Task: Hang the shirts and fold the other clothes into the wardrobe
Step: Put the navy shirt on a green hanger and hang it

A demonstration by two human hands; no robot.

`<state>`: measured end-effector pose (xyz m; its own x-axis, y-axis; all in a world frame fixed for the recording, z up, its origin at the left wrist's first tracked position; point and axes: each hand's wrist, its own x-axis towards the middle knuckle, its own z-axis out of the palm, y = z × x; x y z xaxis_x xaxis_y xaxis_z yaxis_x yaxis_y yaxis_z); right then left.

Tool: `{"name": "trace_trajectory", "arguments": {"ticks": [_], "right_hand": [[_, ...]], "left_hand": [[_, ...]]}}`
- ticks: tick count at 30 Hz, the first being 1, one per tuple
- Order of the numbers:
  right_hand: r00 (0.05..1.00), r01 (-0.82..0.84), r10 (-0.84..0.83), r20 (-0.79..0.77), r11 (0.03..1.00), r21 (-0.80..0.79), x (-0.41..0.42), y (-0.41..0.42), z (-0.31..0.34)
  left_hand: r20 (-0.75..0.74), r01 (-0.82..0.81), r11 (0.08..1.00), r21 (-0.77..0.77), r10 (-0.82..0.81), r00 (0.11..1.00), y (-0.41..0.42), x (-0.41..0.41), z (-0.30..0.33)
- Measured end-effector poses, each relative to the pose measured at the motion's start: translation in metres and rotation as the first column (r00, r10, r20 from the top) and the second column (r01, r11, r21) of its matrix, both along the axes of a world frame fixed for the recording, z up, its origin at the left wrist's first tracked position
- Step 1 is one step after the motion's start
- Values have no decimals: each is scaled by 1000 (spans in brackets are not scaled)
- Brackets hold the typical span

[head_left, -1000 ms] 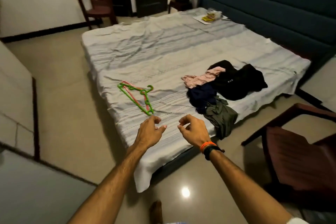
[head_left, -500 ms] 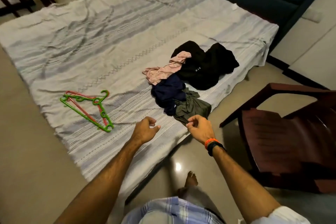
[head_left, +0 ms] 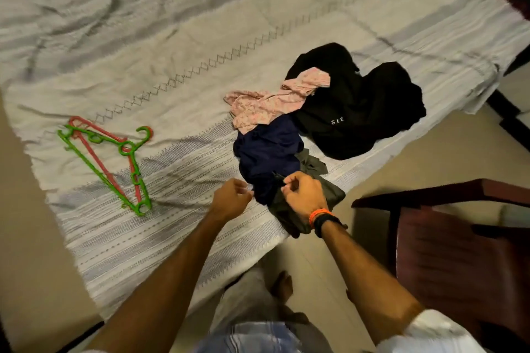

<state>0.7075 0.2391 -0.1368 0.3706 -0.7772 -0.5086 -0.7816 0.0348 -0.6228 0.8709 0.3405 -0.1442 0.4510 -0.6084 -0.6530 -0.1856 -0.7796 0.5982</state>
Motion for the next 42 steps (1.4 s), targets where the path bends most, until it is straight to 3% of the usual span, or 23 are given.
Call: {"name": "trace_trajectory", "arguments": {"ticks": [5,10,12,14,16,19,21,25,30,34,37,42], "right_hand": [[957,-243,237,-167,970,-16,54,-46,-42],[726,-607,534,-434,794,-38,88,-67,-84],[690,-644,550,-469,763,-53,94,-68,-97],[716,-625,534,-449,777,-74,94,-71,-101],[777,-569,511,-368,819,-64,97,-74,-99],[953,-298,299,-51,954,29,101,-78,-75],[979,-180,166,121,977,113,108,-79,-59],[920,-75,-50,388,951,300,121,-79,-11],[754,-46,-246,608,905,424,127,-65,73],[670,-193,-162,725,905,380,125,-48,139],[621,-360,30,783,898,251,111,-27,183],[612,-533,242,753,829,167,108,-9,185]], "left_hand": [[-72,-70,994,79,76,994,-48,28,-51],[-143,-95,984,149,117,983,-75,42,-94],[-169,-82,982,168,111,979,-78,44,-103],[-189,-67,983,171,100,977,-80,44,-104],[-198,-66,983,172,100,975,-81,44,-97],[-147,-105,984,143,126,981,-77,45,-80],[-88,-140,987,78,147,985,-75,44,-69],[23,-233,966,-108,237,971,-71,40,-22],[146,-272,918,-289,323,935,-52,30,56],[44,-424,793,-437,490,871,-27,20,115],[-3,-507,658,-557,609,793,0,12,167],[-165,-601,500,-624,667,726,18,18,220]]}}
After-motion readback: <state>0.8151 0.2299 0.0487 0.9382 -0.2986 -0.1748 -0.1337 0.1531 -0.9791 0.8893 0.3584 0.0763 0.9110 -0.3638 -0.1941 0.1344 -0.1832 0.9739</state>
